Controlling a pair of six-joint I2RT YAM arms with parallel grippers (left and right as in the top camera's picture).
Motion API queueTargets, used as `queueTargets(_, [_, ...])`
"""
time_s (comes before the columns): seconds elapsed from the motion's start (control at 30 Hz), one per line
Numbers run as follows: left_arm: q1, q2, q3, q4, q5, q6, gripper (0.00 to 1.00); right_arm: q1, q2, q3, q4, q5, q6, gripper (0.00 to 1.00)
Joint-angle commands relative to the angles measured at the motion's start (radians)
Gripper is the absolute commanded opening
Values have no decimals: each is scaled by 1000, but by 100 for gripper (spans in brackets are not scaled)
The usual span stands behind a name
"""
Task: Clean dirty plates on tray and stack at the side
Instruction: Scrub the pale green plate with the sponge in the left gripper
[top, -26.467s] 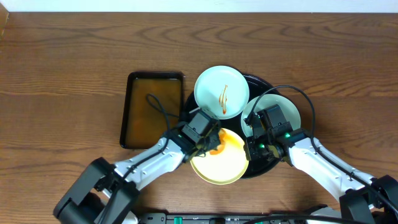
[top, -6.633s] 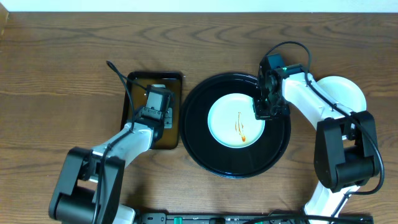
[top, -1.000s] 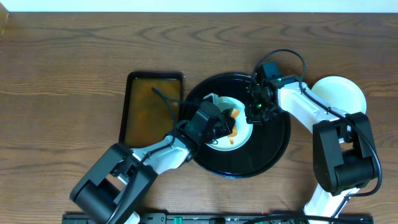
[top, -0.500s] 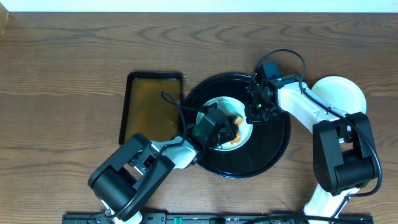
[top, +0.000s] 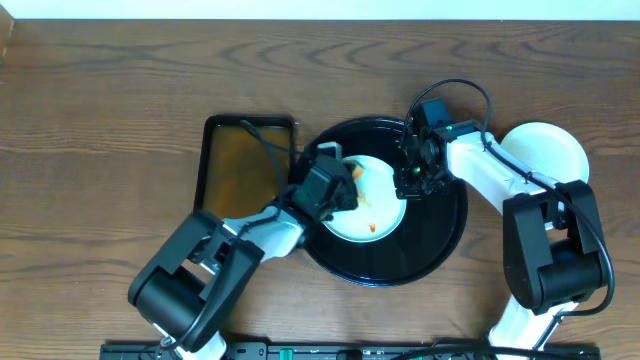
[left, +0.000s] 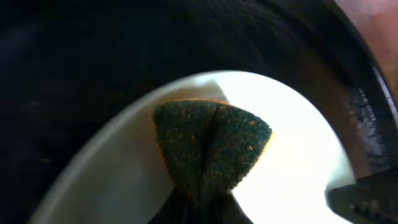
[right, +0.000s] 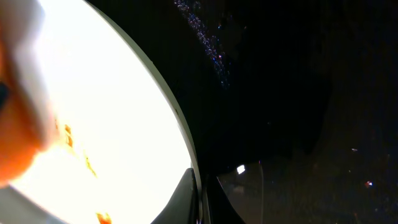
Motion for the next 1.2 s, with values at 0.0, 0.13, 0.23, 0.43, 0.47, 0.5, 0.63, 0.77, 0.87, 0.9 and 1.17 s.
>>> queueTargets(0.0, [0,-65,-14,-27,106,124,7,24,9,-17,-6,3,11,1])
queueTargets(0.13, [-32,-150,-14,-74,198,122,7,24,9,-17,-6,4,11,1])
queueTargets(0.23, [-76,-177,-14,-76,181,110,7,24,9,-17,-6,4,11,1])
queueTargets(0.43, [-157,-135,-15,-103,34,166,7,24,9,-17,-7,3,11,1])
queueTargets(0.47, [-164,-124,-15,-107,23,212,7,24,9,-17,-7,3,11,1])
queueTargets(0.5, [-167,-116,-15,-113,2,235,7,24,9,-17,-7,3,11,1])
queueTargets(0.63, [-168,-78,-15,-110,-69,329,7,24,9,-17,-7,3,11,1])
queueTargets(0.77, [-176,-41,-14,-83,-68,541,7,24,9,-17,-7,3,11,1])
queueTargets(0.87, [-182,-31,-14,-75,-67,660,7,24,9,-17,-7,3,11,1])
queueTargets(0.9, [-182,-31,-14,-74,-66,695,7,24,9,-17,-7,3,11,1])
queueTargets(1.17, [-209,-31,-15,-100,38,839,7,24,9,-17,-7,4,11,1])
